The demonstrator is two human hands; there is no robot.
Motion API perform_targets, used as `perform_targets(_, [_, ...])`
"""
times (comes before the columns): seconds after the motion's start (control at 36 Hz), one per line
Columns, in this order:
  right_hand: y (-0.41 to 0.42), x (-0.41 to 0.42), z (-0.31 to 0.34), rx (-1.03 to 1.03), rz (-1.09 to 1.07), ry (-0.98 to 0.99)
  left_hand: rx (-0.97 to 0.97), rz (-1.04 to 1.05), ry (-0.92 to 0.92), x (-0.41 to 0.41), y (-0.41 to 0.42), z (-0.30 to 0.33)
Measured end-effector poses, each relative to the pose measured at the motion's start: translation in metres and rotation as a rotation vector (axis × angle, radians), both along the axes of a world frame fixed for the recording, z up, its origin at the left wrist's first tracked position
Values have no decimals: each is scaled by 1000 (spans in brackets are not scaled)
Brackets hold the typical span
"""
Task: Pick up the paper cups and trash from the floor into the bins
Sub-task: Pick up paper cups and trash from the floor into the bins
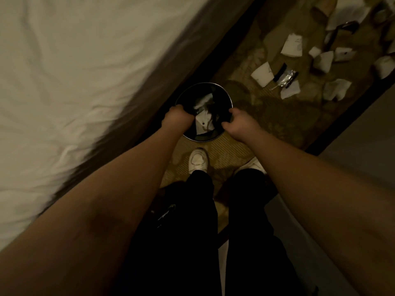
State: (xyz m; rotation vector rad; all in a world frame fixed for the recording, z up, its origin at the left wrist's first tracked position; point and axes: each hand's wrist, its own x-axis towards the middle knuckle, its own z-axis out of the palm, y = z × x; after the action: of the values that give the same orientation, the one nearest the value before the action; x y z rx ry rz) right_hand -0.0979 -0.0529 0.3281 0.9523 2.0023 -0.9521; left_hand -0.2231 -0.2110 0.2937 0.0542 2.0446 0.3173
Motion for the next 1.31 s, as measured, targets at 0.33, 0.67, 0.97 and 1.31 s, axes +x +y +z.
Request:
perform_targets(0.33, [78,42,60,164,81,86,175,-312,204,11,88,81])
perform_targets(0.67, [200,138,56,183,-7,33,145,-562,180,64,223,97])
perform_targets(0.97, [313,200,39,131,-155,-29,58,-495,91,106,316,92])
perform_targets(1.31, [370,215,-5,63,-348,-34,-17,-425,14,91,377,49])
